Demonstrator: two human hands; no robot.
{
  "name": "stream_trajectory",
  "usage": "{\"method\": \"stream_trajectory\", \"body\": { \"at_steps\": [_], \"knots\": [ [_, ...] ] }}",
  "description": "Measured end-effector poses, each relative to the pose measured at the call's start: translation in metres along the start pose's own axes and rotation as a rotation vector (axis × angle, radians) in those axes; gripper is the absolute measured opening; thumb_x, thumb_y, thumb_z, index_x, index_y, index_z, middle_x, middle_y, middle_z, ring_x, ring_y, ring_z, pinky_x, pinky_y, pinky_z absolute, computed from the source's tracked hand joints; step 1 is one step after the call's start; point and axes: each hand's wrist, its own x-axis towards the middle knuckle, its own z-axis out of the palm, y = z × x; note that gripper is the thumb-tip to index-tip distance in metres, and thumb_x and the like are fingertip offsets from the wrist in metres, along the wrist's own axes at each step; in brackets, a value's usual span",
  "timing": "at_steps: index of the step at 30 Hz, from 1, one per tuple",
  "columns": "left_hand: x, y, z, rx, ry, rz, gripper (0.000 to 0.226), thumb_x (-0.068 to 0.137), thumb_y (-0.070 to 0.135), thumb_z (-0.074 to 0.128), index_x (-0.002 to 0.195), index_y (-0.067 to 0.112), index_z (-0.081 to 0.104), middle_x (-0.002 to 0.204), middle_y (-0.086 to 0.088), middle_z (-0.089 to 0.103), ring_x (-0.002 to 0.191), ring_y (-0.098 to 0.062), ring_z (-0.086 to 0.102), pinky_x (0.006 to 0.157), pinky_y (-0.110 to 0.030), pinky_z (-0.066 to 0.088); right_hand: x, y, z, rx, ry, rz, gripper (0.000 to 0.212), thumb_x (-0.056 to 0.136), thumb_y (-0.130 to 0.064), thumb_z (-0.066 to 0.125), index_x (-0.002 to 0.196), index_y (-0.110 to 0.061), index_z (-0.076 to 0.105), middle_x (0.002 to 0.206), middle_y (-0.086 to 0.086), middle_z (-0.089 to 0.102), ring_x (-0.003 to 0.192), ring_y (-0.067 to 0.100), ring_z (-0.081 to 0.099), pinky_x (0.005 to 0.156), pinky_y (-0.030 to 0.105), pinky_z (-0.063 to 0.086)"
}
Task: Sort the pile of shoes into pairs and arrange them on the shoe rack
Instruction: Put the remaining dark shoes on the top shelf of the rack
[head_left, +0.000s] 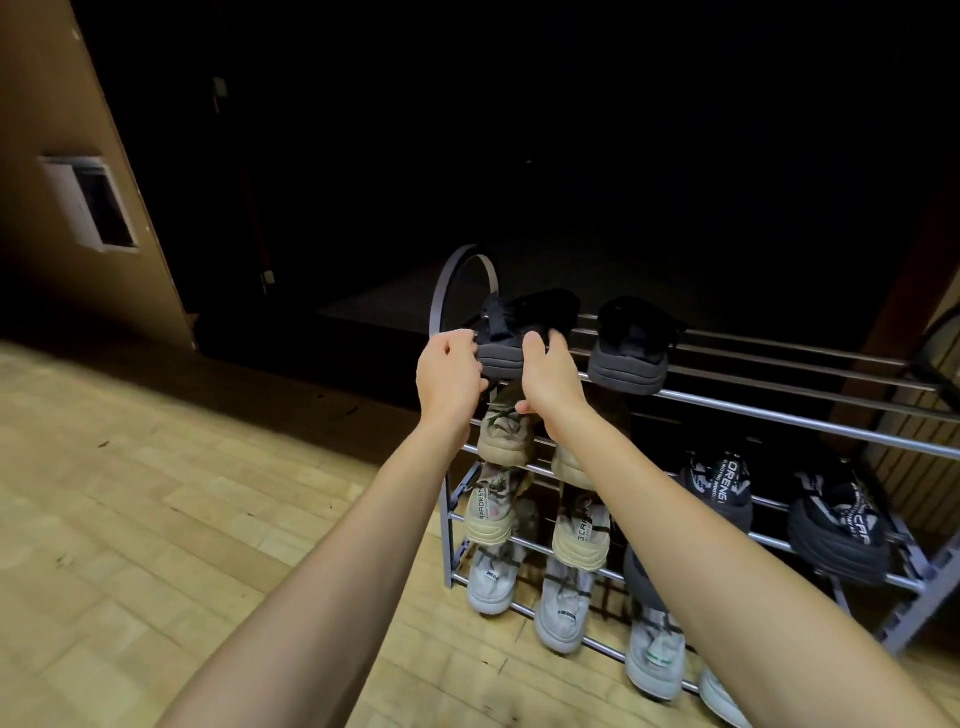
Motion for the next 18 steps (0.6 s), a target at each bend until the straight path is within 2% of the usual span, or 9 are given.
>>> {"method": "stream_trajectory", "body": {
  "at_steps": [2, 3, 5, 8, 10, 12, 14, 16, 18],
  "knots": [
    [-0.004, 0.001, -0.001, -0.006, -0.028, -0.011, 0.014, 0.096, 0.029, 0.048, 0.094, 0.025, 0.062, 0.083, 0.005, 0.064, 0.073, -0.009, 0.061, 0.067, -0.026, 0.056, -0.004, -0.001, 0.004, 0.028, 0.016, 0.013, 0.059, 0.104, -0.041, 0.032, 0.159, -0.026, 0.014, 0.160, 0.007, 0.029, 0.102, 0.023, 0.058, 0.061, 0.028, 0.056],
    [-0.005, 0.000, -0.002, -0.011, -0.037, -0.013, 0.013, 0.096, 0.029, 0.049, 0.093, 0.025, 0.062, 0.083, 0.005, 0.064, 0.072, -0.008, 0.062, 0.069, -0.027, 0.057, -0.006, 0.000, 0.006, 0.016, 0.024, 0.014, 0.061, 0.103, -0.042, 0.033, 0.159, -0.027, 0.014, 0.161, 0.008, 0.028, 0.113, 0.026, 0.056, 0.073, 0.035, 0.059],
    [-0.008, -0.003, -0.005, -0.033, -0.058, -0.009, 0.015, 0.095, 0.025, 0.051, 0.092, 0.021, 0.064, 0.080, 0.004, 0.062, 0.070, -0.008, 0.062, 0.068, -0.026, 0.059, -0.009, 0.003, 0.007, -0.049, 0.029, 0.000, 0.067, 0.099, -0.046, 0.037, 0.158, -0.027, 0.013, 0.161, 0.011, 0.026, 0.131, 0.032, 0.046, 0.100, 0.050, 0.050],
    [-0.010, -0.004, -0.009, -0.067, -0.080, -0.019, 0.017, 0.095, 0.020, 0.050, 0.096, 0.018, 0.067, 0.081, 0.000, 0.066, 0.072, -0.011, 0.065, 0.070, -0.026, 0.060, -0.013, 0.009, 0.005, -0.134, 0.031, -0.054, 0.078, 0.093, -0.048, 0.047, 0.158, -0.024, 0.013, 0.161, 0.012, 0.028, 0.141, 0.032, 0.038, 0.111, 0.048, 0.038],
    [-0.010, -0.004, -0.010, -0.073, -0.089, -0.026, 0.018, 0.095, 0.021, 0.050, 0.097, 0.020, 0.068, 0.089, -0.002, 0.071, 0.080, -0.013, 0.069, 0.070, -0.023, 0.059, -0.013, 0.012, 0.002, -0.224, 0.057, -0.111, 0.080, 0.092, -0.049, 0.052, 0.157, -0.020, 0.016, 0.158, 0.012, 0.033, 0.140, 0.030, 0.039, 0.109, 0.044, 0.036],
    [-0.011, -0.004, -0.010, -0.073, -0.091, -0.026, 0.019, 0.095, 0.023, 0.050, 0.099, 0.022, 0.068, 0.093, -0.001, 0.073, 0.084, -0.012, 0.071, 0.070, -0.020, 0.057, -0.013, 0.013, -0.001, -0.300, 0.104, -0.175, 0.077, 0.093, -0.049, 0.055, 0.156, -0.018, 0.021, 0.148, 0.012, 0.047, 0.132, 0.029, 0.049, 0.102, 0.042, 0.042],
    [-0.011, -0.004, -0.010, -0.077, -0.103, -0.034, 0.019, 0.094, 0.025, 0.050, 0.100, 0.024, 0.069, 0.094, 0.001, 0.074, 0.086, -0.011, 0.072, 0.071, -0.021, 0.056, -0.012, 0.013, -0.002, -0.343, 0.173, -0.254, 0.072, 0.095, -0.044, 0.058, 0.153, -0.019, 0.025, 0.122, 0.009, 0.066, 0.104, 0.023, 0.064, 0.082, 0.036, 0.052],
    [-0.012, -0.004, -0.008, -0.079, -0.124, -0.035, 0.019, 0.094, 0.028, 0.050, 0.099, 0.028, 0.068, 0.096, 0.003, 0.075, 0.087, -0.009, 0.072, 0.075, -0.023, 0.057, -0.011, 0.011, -0.001, -0.358, 0.213, -0.317, 0.065, 0.096, -0.036, 0.059, 0.151, -0.021, 0.028, 0.093, 0.002, 0.069, 0.075, 0.012, 0.063, 0.059, 0.027, 0.045],
    [-0.012, -0.005, -0.006, -0.077, -0.149, -0.026, 0.018, 0.094, 0.030, 0.050, 0.098, 0.030, 0.067, 0.098, 0.004, 0.075, 0.089, -0.007, 0.072, 0.078, -0.024, 0.057, -0.008, 0.010, -0.002, -0.354, 0.219, -0.337, 0.060, 0.096, -0.030, 0.059, 0.150, -0.025, 0.031, 0.080, -0.005, 0.065, 0.070, 0.008, 0.060, 0.057, 0.026, 0.043]
  ]
}}
